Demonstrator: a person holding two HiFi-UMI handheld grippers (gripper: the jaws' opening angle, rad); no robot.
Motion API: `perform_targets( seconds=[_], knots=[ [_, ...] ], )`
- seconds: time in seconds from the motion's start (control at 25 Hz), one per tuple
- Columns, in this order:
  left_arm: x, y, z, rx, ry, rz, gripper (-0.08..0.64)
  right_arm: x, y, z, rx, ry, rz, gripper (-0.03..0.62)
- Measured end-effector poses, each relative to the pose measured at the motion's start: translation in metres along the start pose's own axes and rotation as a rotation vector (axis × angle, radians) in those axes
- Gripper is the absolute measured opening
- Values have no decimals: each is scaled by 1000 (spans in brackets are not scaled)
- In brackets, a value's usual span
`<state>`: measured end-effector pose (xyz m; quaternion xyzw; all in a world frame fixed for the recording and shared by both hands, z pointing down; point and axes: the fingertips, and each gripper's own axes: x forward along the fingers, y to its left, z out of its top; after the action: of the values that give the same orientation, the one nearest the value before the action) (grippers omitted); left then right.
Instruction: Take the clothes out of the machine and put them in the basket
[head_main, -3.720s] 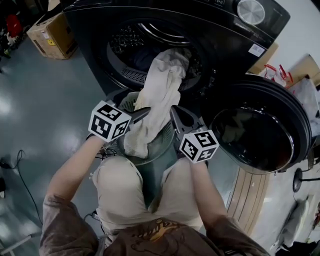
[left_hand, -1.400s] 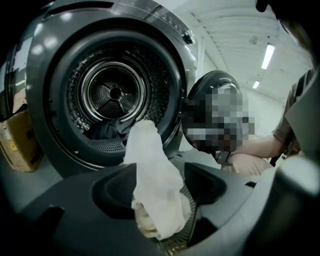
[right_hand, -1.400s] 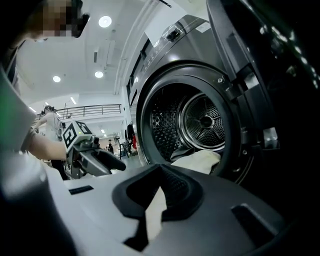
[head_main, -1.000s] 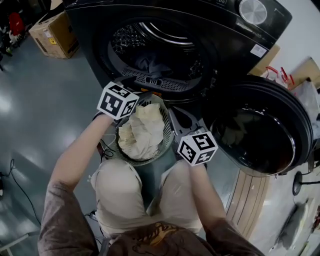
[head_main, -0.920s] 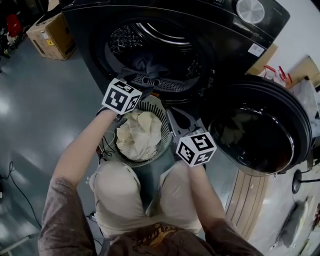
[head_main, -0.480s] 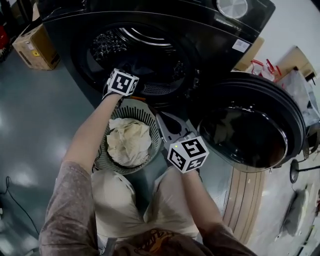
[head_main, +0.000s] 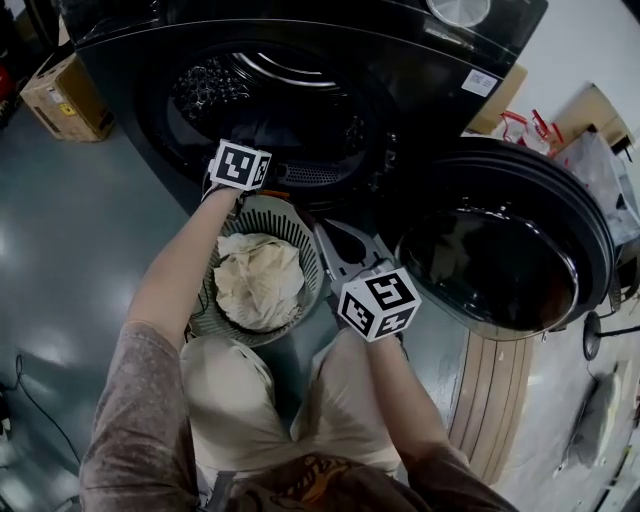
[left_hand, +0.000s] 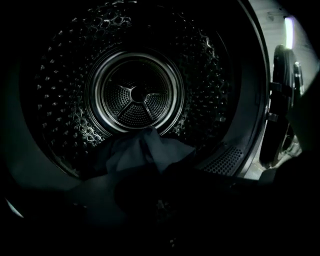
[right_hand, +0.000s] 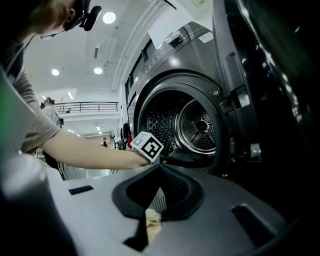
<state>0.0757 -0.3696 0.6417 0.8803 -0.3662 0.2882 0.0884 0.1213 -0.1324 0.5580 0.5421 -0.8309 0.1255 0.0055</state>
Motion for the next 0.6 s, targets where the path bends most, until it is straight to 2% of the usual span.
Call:
perform_targets(
  seconds=[0.28,0.6],
  knots=[
    [-66,-34,-19,-12,-34,-150,51,2,-3,-4,25,4,7,-2],
    [-153,-83,-35,55,-48,-271,48,3,-4,-8,39,10,21,-3]
  ],
)
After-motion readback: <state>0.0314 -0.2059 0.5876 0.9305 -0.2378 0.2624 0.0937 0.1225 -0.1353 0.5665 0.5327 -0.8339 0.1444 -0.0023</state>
